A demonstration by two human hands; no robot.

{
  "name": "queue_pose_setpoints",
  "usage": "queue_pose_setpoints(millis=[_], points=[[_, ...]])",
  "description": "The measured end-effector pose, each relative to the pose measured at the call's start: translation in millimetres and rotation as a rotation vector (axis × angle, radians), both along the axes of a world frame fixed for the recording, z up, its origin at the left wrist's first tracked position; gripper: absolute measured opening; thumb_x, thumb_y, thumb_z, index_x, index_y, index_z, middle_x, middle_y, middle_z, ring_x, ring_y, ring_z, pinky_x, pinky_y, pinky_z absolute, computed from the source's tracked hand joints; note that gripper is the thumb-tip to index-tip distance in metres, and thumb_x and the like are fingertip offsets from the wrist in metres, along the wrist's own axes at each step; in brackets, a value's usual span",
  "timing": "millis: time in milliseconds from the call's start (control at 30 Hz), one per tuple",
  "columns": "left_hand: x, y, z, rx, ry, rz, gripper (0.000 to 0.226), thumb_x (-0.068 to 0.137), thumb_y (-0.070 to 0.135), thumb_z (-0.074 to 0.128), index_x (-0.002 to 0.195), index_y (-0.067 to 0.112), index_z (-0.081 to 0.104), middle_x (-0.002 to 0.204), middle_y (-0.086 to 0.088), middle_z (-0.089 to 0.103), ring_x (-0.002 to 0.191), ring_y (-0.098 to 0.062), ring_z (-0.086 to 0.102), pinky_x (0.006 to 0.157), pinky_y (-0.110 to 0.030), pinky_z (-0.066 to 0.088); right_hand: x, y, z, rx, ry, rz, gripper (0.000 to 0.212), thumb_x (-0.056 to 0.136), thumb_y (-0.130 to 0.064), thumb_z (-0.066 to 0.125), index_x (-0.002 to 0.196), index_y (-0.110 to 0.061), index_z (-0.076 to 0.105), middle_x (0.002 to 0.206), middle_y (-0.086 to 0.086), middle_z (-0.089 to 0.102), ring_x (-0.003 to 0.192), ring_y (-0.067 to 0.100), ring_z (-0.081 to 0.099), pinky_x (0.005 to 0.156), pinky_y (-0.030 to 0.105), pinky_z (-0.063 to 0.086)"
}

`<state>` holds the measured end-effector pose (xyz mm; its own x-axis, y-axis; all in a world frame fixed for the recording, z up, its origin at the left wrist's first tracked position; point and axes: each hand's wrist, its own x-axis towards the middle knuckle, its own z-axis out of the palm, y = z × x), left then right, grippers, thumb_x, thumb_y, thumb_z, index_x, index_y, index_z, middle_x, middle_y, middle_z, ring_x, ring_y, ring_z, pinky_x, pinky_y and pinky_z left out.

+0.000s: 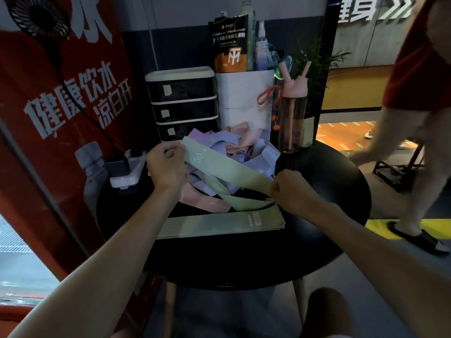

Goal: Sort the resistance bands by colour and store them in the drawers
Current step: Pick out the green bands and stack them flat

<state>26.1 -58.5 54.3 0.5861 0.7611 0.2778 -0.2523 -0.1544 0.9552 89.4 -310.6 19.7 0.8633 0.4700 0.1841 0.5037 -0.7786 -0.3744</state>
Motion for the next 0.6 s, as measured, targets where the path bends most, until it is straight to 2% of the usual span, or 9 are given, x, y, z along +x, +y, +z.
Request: queue_pose_setpoints(millis=[33,133,167,267,333,400,433,500,600], points=[[-1.3,0.5,1.3,0.003,-0.004,0.007,0.011,0.092,0.008,0.061,0.093,0.012,0.071,0.082,-0.003,0.072,0.084,-0.024,0.073,0.074,-0.045,0.063,0.2,-1.2,0.8,0.021,0.000,0.002,0.044,0.085,0.003,0.056,0.050,-0.006,0.030,0.050,0.004,0.032,0.047,0.016,0.029,0.048,0.031,0.025],[-4.5,-1.6,3.3,0.006,-0.036,0.014,0.015,0.093,0.003,0.057,0.101,0.004,0.069,0.084,-0.003,0.071,0.076,-0.014,0.072,0.060,-0.026,0.059,-3.3,-2.9,6.1,-0.004,0.054,0.051,0.041,0.087,-0.012,0.068,0.055,0.005,0.050,0.048,0.001,0.035,0.046,0.013,0.033,0.048,0.029,0.026],[-4.9,-2.6,3.3,0.012,-0.034,0.018,0.014,0.093,0.002,0.057,0.100,0.005,0.069,0.084,-0.003,0.070,0.076,-0.014,0.072,0.059,-0.026,0.059,-6.5,-2.4,8.8,-0.036,0.062,0.066,0.043,0.088,-0.015,0.068,0.054,0.003,0.049,0.049,0.000,0.036,0.047,0.012,0.033,0.050,0.030,0.026],[-3.5,-0.5,0.9,0.021,-0.026,0.021,0.012,0.092,0.005,0.060,0.092,0.011,0.070,0.084,-0.003,0.072,0.081,-0.020,0.073,0.069,-0.039,0.063,-10.0,0.4,8.3,-0.083,0.049,0.069,0.044,0.090,-0.010,0.062,0.051,-0.004,0.040,0.052,-0.002,0.035,0.050,0.015,0.033,0.049,0.027,0.025],[-3.4,2.1,-0.3,0.007,-0.031,0.017,0.012,0.091,0.004,0.060,0.095,0.007,0.071,0.085,-0.005,0.073,0.083,-0.021,0.074,0.070,-0.040,0.063,-4.3,0.1,0.0,0.019,-0.001,0.035,0.039,0.086,-0.008,0.062,0.054,-0.003,0.040,0.054,0.004,0.037,0.054,0.020,0.036,0.052,0.032,0.027],[-5.9,4.2,0.7,-0.001,-0.038,0.020,0.014,0.092,0.003,0.059,0.101,0.002,0.070,0.087,-0.006,0.072,0.082,-0.021,0.074,0.064,-0.033,0.062,1.4,-2.5,-8.2,0.154,-0.159,0.062,0.034,0.084,-0.011,0.063,0.054,-0.003,0.049,0.062,0.006,0.045,0.063,0.022,0.042,0.057,0.038,0.037],[-7.5,6.3,1.6,-0.014,-0.044,0.020,0.014,0.093,0.002,0.059,0.103,0.000,0.069,0.089,-0.007,0.071,0.081,-0.020,0.073,0.062,-0.030,0.061,2.1,-2.8,-8.5,0.219,-0.248,0.091,0.029,0.085,-0.012,0.066,0.058,-0.007,0.059,0.071,0.005,0.049,0.071,0.019,0.044,0.064,0.034,0.041],[-9.5,13.2,3.0,-0.053,-0.053,0.039,0.014,0.094,0.002,0.059,0.104,-0.002,0.068,0.092,-0.010,0.070,0.079,-0.020,0.072,0.060,-0.027,0.060,-4.7,-3.7,0.2,0.379,-0.310,0.156,0.013,0.087,-0.011,0.069,0.074,-0.009,0.070,0.085,0.000,0.047,0.077,0.009,0.043,0.073,0.012,0.038],[-13.0,29.0,4.9,-0.125,-0.059,0.072,0.009,0.094,0.003,0.059,0.092,0.005,0.068,0.097,-0.016,0.069,0.074,-0.019,0.072,0.056,-0.026,0.059,-16.2,-8.8,14.5,0.440,-0.316,0.208,0.006,0.090,-0.010,0.066,0.084,-0.007,0.067,0.088,-0.003,0.046,0.077,0.003,0.046,0.071,0.006,0.036]])
